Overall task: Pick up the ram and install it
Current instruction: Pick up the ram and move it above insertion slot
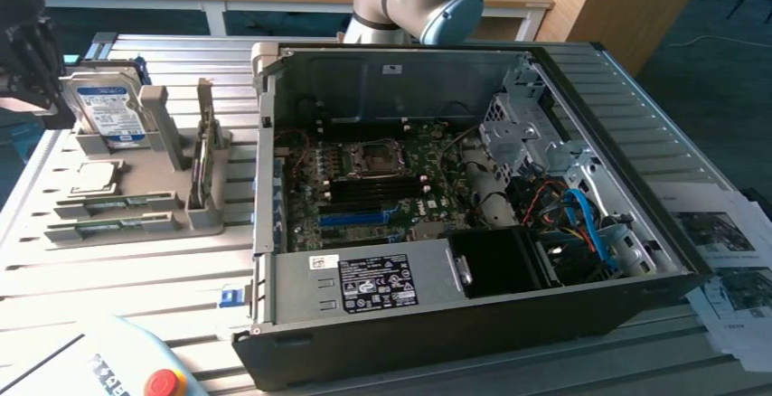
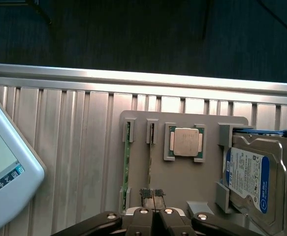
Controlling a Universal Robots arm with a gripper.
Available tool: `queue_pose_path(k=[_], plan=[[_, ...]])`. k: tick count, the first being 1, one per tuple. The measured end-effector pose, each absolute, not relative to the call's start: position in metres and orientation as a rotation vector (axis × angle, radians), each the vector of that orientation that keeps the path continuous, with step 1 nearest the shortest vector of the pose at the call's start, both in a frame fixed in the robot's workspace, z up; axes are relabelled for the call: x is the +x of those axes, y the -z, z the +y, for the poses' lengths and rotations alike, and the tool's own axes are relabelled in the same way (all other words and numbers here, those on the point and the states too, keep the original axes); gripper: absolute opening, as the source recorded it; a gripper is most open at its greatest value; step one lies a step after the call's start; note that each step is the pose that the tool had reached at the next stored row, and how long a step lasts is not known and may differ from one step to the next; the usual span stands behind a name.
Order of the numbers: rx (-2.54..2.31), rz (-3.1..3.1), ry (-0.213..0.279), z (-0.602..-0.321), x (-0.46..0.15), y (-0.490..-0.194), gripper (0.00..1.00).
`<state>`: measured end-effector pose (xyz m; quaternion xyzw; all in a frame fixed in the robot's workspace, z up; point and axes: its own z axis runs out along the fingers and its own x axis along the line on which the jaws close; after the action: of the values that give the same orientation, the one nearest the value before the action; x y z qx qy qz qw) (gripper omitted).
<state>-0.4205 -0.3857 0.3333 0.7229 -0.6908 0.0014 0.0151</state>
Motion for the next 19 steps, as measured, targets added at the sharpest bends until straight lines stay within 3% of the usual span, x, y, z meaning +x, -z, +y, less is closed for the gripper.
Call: queue_pose_path(k=[19], plan=[[2.25, -2.149, -0.005, -0.386, -0.421, -0.299, 0.1]])
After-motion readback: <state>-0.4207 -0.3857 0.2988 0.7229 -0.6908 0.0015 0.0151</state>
